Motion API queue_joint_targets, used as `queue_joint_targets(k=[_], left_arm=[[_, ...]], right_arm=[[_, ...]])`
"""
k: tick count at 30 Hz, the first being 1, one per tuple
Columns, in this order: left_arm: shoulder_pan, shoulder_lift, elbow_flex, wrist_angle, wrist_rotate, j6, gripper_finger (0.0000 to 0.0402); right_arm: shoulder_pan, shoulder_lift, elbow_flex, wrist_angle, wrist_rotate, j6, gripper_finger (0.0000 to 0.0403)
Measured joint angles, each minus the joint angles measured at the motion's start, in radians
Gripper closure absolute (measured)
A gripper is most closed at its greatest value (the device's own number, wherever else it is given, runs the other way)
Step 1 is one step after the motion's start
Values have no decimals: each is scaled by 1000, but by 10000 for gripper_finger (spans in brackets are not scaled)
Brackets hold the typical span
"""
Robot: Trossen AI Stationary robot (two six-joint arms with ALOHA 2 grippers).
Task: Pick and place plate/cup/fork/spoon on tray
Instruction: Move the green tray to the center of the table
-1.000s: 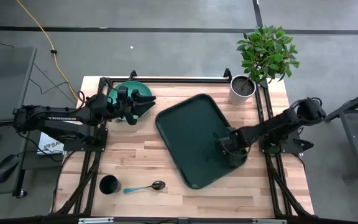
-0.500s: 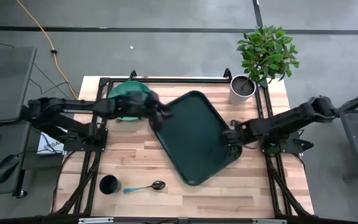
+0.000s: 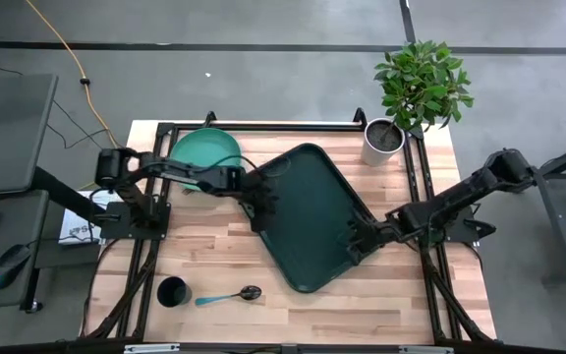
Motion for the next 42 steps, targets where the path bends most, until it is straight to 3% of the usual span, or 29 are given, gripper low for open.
queue_joint_targets(k=[6,15,23,33,37,42], left_arm=[[0,98,0,-48,-36,51,401],[-63,115,2,-101,-45,-137,401],[-211,125,1,-57,32,-390,402],[-298,158,-3,301,15,-613,401],[-289,169,-3,427,94,-629,401],[-220,42,8,328,64,-528,401]], right_arm=[[24,44,-46,1,19,116,403],[11,154,-73,-22,-36,199,402],[-115,65,-79,-215,-35,6,403],[-286,34,-86,-317,122,-122,403],[-339,13,-77,-314,132,-189,403],[-350,-87,-29,-321,75,-254,403]])
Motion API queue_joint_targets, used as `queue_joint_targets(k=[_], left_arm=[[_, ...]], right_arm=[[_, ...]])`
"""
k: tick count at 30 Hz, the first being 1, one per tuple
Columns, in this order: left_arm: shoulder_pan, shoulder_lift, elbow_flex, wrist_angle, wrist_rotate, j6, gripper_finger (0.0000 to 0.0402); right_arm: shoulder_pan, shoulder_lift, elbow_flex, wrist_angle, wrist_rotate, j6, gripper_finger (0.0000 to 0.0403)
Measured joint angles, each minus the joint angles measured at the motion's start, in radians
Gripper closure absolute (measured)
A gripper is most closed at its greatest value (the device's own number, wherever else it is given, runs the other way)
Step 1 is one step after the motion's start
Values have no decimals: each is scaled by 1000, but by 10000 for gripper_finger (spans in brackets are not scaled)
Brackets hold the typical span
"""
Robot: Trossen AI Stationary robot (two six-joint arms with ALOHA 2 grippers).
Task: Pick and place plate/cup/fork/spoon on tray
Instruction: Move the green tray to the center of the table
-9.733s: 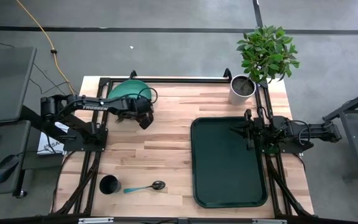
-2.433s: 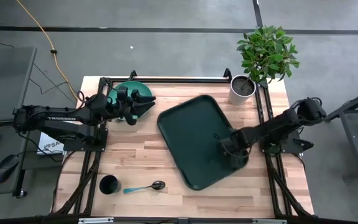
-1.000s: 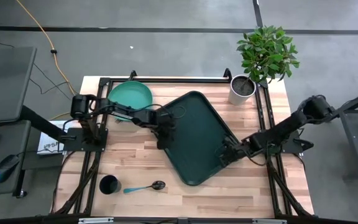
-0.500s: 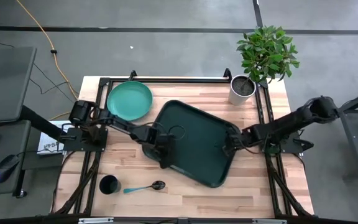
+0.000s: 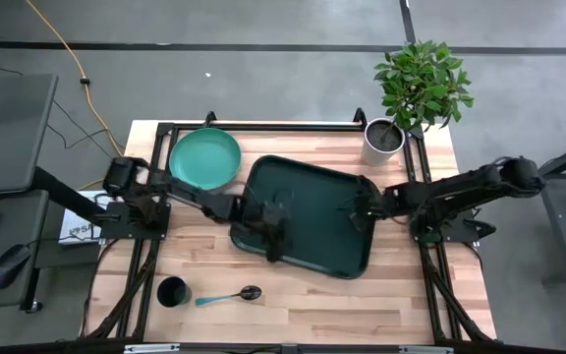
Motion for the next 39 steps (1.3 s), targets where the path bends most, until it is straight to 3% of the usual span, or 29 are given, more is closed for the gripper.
queue_joint_targets(k=[5,8,11,23,32,39], left_arm=[[89,-121,4,-224,-186,184,401],[158,-124,2,-376,-208,266,401],[204,-90,-1,-457,-184,291,401],[172,107,7,-389,-132,344,401],[102,114,5,-379,-99,244,401],[17,100,1,-351,-86,114,401]], right_arm=[[39,-65,1,116,-222,-4,403],[95,-49,2,168,-281,-3,403],[150,-1,3,194,-278,37,403],[293,207,5,273,-277,180,403],[294,190,11,126,-223,205,403],[266,134,6,1,-113,204,403]])
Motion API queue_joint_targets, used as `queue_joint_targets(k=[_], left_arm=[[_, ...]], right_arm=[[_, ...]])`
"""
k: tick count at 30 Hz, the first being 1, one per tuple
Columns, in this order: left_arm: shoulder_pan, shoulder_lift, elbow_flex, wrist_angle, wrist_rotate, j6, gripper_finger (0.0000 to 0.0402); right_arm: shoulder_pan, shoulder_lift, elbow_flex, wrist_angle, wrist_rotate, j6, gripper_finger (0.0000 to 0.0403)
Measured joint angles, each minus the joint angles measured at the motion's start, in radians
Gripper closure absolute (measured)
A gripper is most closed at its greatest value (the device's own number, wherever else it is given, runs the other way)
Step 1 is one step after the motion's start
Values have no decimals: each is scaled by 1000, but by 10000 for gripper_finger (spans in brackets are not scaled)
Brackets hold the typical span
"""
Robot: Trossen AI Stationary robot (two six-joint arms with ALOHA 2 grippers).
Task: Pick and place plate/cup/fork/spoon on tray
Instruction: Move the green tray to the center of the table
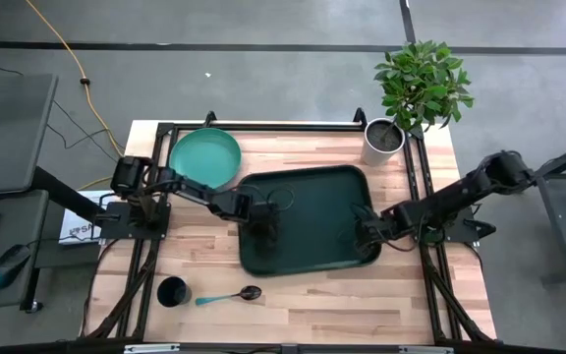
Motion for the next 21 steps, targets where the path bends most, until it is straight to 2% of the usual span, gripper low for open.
queue_joint_targets(k=[4,7,14,21], left_arm=[[-44,0,-1,12,-9,-23,401],[-52,0,-1,8,-69,16,401],[36,0,0,-1,-96,127,401],[103,0,0,14,-63,125,401]], right_arm=[[-22,-19,-2,-21,3,-20,403],[-27,-18,-2,3,-29,-20,403],[53,10,0,30,-26,109,403],[152,27,1,49,48,244,403]])
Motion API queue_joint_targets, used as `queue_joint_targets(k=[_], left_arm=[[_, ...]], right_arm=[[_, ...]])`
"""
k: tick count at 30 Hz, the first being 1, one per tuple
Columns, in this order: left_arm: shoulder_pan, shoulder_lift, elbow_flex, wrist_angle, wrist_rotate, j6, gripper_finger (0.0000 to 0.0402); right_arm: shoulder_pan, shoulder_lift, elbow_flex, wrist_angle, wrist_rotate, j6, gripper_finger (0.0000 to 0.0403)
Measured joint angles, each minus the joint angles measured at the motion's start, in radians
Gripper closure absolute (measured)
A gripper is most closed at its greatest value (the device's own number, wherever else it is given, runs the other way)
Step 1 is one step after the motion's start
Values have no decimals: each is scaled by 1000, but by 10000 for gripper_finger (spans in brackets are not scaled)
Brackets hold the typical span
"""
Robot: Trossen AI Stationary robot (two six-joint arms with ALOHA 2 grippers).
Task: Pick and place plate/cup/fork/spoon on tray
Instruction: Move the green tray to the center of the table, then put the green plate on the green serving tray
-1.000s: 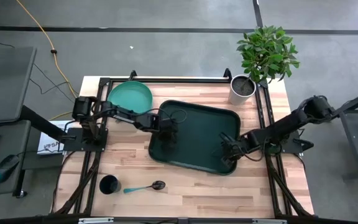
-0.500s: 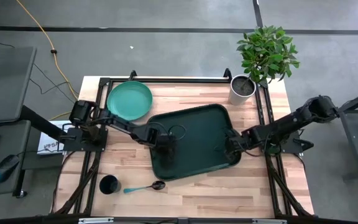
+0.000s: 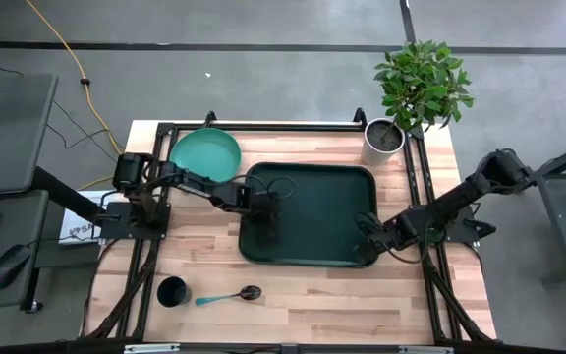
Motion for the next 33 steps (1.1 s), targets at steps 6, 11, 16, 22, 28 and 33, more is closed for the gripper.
queue_joint_targets(k=[6,11,16,22,28,33], left_arm=[[-20,-2,0,25,10,-28,401],[-14,-59,-3,8,45,-38,401],[32,-229,-2,-117,76,0,401],[72,-459,0,-324,-54,61,386],[154,-535,-33,-500,-122,83,305],[277,-520,-113,-524,-129,79,210]], right_arm=[[0,-8,-1,-23,10,-1,403],[0,-62,-4,-54,30,-1,403],[0,-158,-4,-60,77,-1,403],[0,-252,-4,-35,215,-1,403],[-2,-275,-3,89,336,-32,403],[-28,-274,-3,153,330,-88,403]])
